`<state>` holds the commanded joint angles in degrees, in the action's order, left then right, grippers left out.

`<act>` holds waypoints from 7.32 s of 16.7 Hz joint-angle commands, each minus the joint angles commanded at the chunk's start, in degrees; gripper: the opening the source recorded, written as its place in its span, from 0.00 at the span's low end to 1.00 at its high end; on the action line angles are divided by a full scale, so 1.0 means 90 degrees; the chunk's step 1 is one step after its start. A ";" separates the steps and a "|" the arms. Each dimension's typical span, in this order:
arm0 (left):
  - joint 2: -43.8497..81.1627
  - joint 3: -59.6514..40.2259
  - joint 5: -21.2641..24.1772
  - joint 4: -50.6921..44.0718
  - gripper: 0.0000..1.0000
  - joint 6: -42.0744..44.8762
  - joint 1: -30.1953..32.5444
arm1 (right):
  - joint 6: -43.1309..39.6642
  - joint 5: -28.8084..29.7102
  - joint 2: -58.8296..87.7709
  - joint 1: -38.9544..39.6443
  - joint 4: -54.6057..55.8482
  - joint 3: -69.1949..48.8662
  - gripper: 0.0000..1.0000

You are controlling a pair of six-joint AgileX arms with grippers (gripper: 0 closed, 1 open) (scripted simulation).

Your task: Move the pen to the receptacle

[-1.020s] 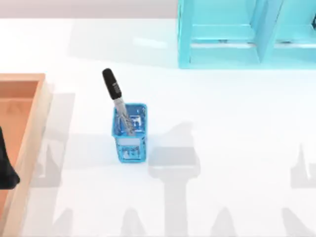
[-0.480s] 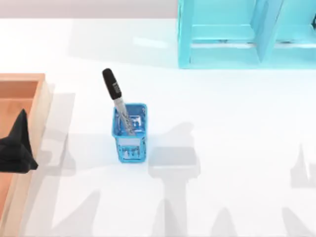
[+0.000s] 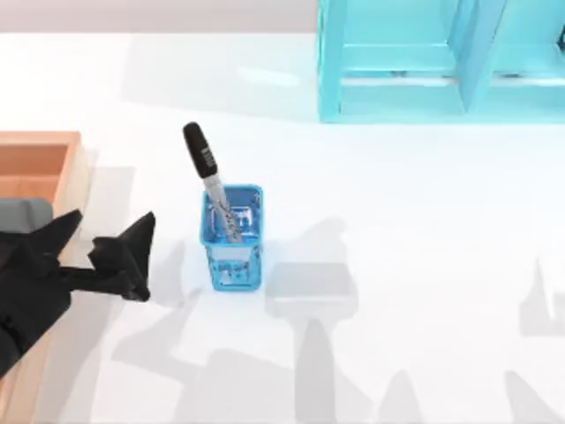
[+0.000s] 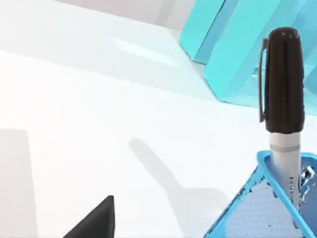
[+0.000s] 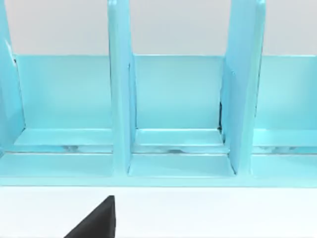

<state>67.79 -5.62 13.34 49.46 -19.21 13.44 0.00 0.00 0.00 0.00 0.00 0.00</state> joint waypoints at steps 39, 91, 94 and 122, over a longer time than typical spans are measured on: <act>0.5058 -0.2575 -0.0084 0.2290 0.25 -0.1015 0.1304 | 0.0000 0.0000 0.0000 0.0000 0.0000 0.0000 1.00; 0.2901 -0.7497 0.4611 -1.0686 0.00 0.8200 -0.4340 | 0.0000 0.0000 0.0000 0.0000 0.0000 0.0000 1.00; 0.3157 -0.8175 0.4804 -1.2522 0.00 1.0321 -0.4814 | 0.0000 0.0000 0.0000 0.0000 0.0000 0.0000 1.00; 0.3220 -0.7433 0.5000 -1.3196 0.00 1.2378 -0.4978 | 0.0000 0.0000 0.0000 0.0000 0.0000 0.0000 1.00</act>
<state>96.77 -72.51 58.34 -69.31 92.19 -31.36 0.00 0.00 0.00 0.00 0.00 0.00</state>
